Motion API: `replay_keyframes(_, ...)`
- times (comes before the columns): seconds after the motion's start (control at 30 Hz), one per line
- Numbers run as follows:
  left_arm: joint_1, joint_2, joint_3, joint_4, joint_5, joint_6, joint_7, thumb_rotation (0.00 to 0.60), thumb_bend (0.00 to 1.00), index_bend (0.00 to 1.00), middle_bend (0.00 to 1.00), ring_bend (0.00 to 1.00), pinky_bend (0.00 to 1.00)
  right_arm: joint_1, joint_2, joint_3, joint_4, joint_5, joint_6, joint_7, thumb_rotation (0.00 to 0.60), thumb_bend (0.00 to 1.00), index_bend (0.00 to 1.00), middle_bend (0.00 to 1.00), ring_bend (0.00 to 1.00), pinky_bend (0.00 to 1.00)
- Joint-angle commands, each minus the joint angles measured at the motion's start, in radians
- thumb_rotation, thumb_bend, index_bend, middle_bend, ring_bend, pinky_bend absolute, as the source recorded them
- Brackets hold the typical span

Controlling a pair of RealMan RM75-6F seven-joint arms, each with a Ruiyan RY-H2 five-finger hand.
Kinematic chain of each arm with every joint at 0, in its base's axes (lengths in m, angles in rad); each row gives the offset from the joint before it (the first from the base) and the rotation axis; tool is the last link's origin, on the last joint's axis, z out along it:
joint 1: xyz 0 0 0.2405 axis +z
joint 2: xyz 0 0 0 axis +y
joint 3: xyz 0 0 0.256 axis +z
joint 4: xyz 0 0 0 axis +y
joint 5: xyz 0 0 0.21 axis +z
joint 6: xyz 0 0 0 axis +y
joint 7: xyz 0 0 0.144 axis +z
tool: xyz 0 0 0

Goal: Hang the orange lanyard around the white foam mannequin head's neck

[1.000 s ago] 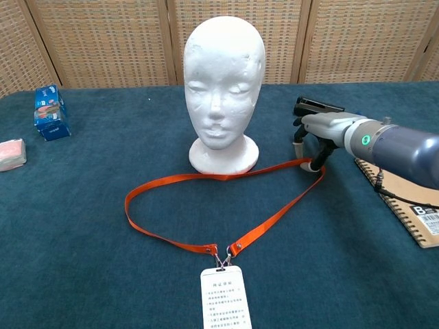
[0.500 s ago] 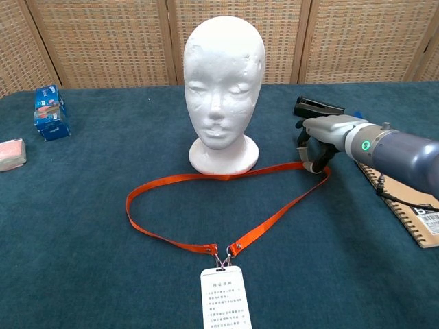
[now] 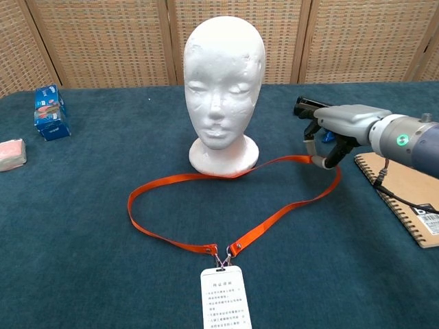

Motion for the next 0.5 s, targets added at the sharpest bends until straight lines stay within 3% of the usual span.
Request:
replay_keyframes(0.03,-0.020,-0.007,-0.009,-0.012,0.006,-0.018,-0.012,0.600,0.00,0.00,0.00,0.00,0.00,-0.041,0.070,-0.022,-0.095,-0.044,0.037,0.029,0.600,0.69,0.68,0.04,0.00,0.00)
replay_keyframes(0.3,-0.148,-0.069,-0.070,-0.013,-0.012,-0.148,0.004,0.600,0.00,0.02,0.00,0.00,0.00,-0.072,0.128,-0.047,-0.180,-0.082,0.052,0.053,0.600,0.69,0.69,0.04,0.00,0.00)
replay_keyframes(0.5,-0.274,-0.177,-0.122,0.042,-0.067,-0.275,0.040,0.600,0.16,0.22,0.00,0.00,0.00,-0.073,0.146,-0.050,-0.207,-0.095,0.040,0.072,0.600,0.69,0.69,0.04,0.00,0.00)
